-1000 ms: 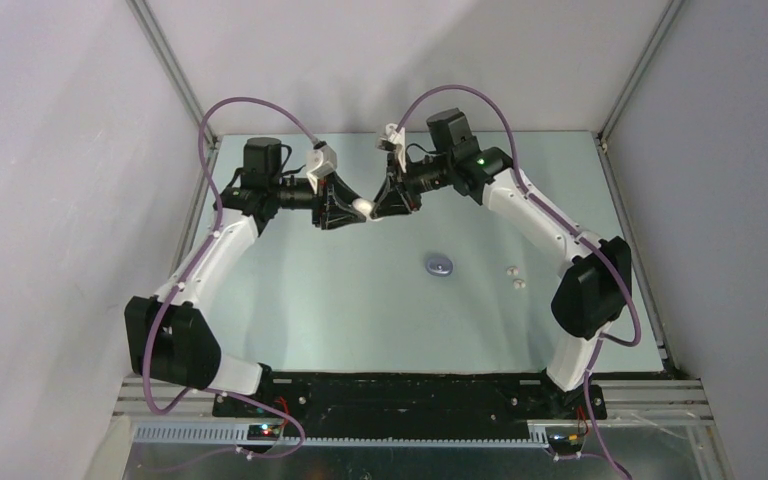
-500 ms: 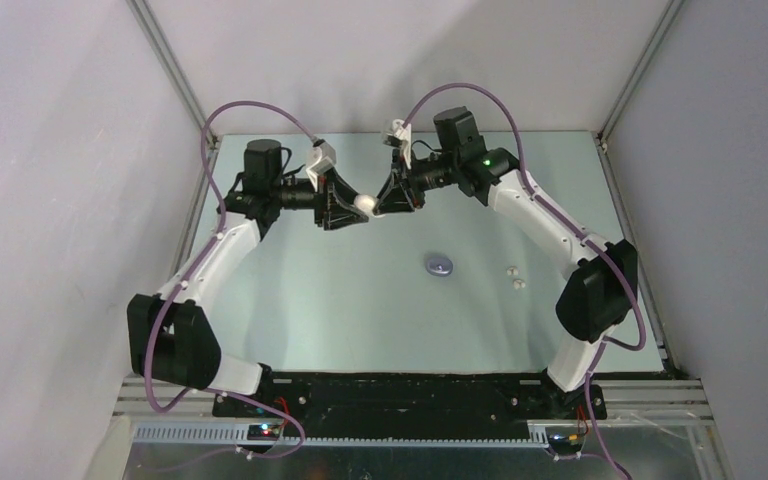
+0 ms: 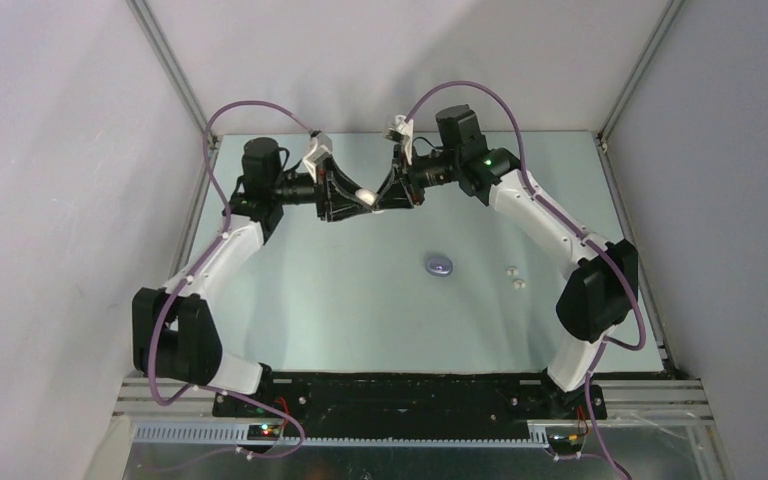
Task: Insert the wireless bluetooth earbuds into the charging case
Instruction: Open the charging case.
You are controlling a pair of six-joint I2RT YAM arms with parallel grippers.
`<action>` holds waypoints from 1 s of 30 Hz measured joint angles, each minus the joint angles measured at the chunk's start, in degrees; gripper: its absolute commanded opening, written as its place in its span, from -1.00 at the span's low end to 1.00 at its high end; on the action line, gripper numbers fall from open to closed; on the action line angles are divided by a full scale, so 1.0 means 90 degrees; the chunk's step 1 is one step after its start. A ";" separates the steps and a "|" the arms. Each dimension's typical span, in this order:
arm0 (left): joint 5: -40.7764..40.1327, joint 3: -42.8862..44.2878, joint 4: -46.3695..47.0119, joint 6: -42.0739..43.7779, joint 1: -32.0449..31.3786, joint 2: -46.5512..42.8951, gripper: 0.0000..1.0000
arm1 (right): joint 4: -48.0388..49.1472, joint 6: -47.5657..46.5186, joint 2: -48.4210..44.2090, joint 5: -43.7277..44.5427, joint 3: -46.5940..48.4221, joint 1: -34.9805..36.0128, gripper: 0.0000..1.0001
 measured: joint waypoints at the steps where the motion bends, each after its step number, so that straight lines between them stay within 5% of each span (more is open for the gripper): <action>1: 0.0002 0.0000 0.0019 -0.0036 0.0000 0.0019 0.00 | 0.0007 0.0022 0.0000 0.0000 0.0000 -0.0002 -0.97; 9: -0.0022 0.0000 0.0034 -0.0061 0.0000 0.0080 -0.03 | 0.0049 0.0143 0.0000 -0.0002 -0.0005 -0.0022 -0.97; 14: 0.0007 0.0000 0.0027 -0.0044 -0.0002 0.0080 -0.54 | 0.0097 0.0160 0.0000 0.0012 -0.0019 -0.0039 -0.97; 16: 0.0044 0.0002 0.0022 -0.0083 -0.0002 0.0085 -0.73 | 0.0107 0.0158 0.0000 -0.0010 -0.0027 -0.0049 -0.90; 21: 0.0131 0.0015 0.0019 -0.0080 -0.0002 0.0163 -1.00 | 0.0114 0.0282 0.0000 0.0029 -0.0058 -0.0066 -0.09; 30: 0.0151 0.0015 -0.0027 0.0136 0.0000 0.0279 -1.00 | 0.0493 0.1066 0.0000 0.0270 -0.0058 -0.0323 0.01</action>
